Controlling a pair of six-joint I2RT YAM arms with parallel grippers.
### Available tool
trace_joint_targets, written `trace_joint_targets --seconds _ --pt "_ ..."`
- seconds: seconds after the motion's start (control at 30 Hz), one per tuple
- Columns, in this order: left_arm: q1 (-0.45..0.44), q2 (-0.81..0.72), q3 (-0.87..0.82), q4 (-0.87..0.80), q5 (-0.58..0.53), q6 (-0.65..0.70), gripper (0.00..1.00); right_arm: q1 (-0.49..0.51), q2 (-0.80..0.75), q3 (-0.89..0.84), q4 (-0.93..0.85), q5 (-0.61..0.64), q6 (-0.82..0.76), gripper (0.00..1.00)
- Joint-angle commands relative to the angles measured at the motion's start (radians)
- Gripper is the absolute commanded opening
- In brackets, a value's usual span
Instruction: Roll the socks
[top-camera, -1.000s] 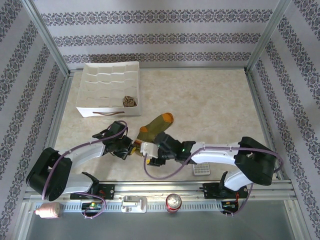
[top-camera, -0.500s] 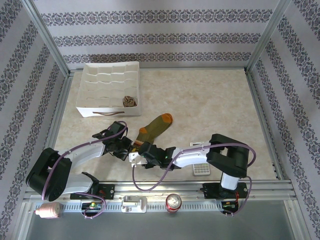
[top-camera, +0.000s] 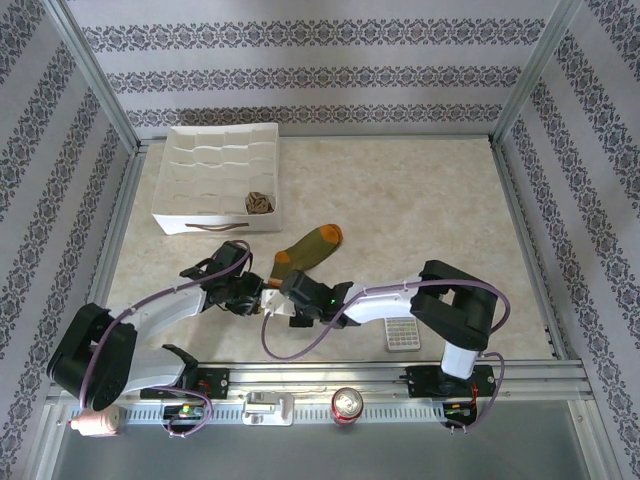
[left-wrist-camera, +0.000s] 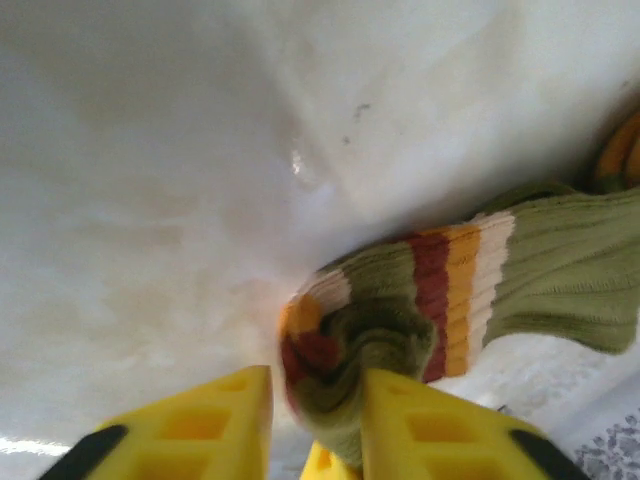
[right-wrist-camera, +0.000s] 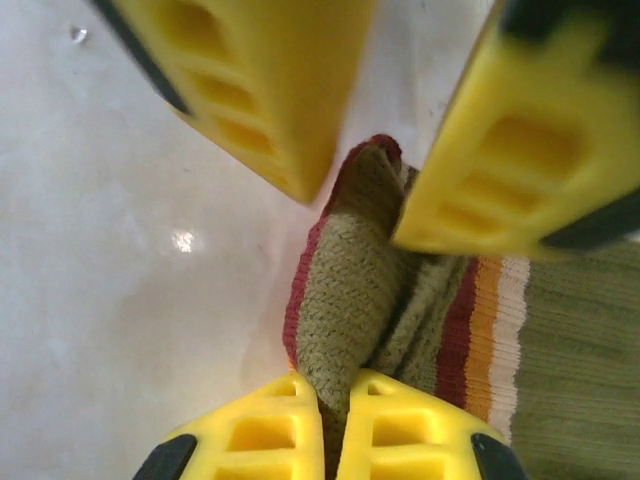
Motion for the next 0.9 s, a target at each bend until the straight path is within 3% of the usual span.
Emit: trace_joint_targets --seconds 0.0,0.1,0.4,0.87 --pt "0.025 -0.063 -0.015 0.003 0.005 -0.035 0.45 -0.076 -0.020 -0.045 -0.090 -0.219 0.155 0.00" --pt "0.039 -0.101 -0.030 0.027 0.009 -0.060 0.56 -0.132 -0.019 -0.057 -0.086 -0.353 0.214 0.00" --pt "0.022 -0.048 -0.020 0.157 0.049 -0.066 0.62 -0.284 0.039 -0.048 -0.061 -0.672 0.375 0.00" --pt "-0.068 0.158 0.006 0.363 0.021 -0.162 0.56 -0.421 0.202 0.014 -0.091 -0.906 0.546 0.00"
